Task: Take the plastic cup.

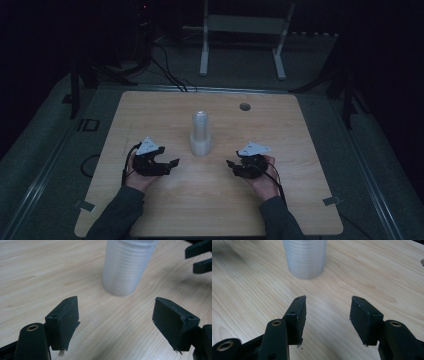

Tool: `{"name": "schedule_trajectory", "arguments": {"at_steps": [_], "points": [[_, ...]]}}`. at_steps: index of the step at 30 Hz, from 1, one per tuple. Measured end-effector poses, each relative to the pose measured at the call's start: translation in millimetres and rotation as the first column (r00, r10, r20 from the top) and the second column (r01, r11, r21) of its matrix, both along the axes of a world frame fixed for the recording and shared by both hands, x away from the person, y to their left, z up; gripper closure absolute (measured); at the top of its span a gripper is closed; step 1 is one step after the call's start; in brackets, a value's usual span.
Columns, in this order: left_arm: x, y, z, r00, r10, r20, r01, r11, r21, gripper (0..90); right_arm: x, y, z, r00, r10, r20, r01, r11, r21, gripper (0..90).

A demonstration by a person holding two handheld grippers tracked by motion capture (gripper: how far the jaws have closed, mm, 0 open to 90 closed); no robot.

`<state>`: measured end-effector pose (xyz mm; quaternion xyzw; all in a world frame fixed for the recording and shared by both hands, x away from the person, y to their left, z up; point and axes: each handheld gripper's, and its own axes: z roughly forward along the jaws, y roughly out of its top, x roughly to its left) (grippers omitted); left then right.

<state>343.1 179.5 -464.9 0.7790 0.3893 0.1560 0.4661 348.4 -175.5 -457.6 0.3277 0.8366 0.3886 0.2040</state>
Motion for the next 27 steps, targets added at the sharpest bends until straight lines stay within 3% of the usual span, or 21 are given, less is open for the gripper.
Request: {"name": "schedule_trajectory", "arguments": {"at_steps": [8, 13, 20, 27], "points": [[4.1, -1.5, 16.7, 0.9993, -0.014, 0.035, 0.013, 0.9996, 0.026, 21.3, 6.6, 22.9, 5.3, 0.9989, 0.042, 0.018, -0.041, 0.998, -0.055, 44.0], [9.1, -6.2, 30.0, 0.9979, -0.030, 0.057, 0.027, 0.9985, 0.046, 21.4, 11.7, 31.3, 10.4, 0.9988, 0.047, 0.018, -0.046, 0.998, -0.030, 41.7], [15.9, -12.4, 48.5, 0.9940, -0.052, 0.096, 0.048, 0.9979, 0.045, 21.5, 18.0, 40.2, 15.5, 0.9978, 0.058, 0.032, -0.056, 0.998, -0.038, 37.8], [24.4, -17.9, 67.3, 0.9900, -0.068, 0.123, 0.063, 0.9969, 0.046, 21.4, 29.8, 48.0, 17.1, 0.9985, 0.050, 0.023, -0.051, 0.999, 0.010, 30.9]]}}
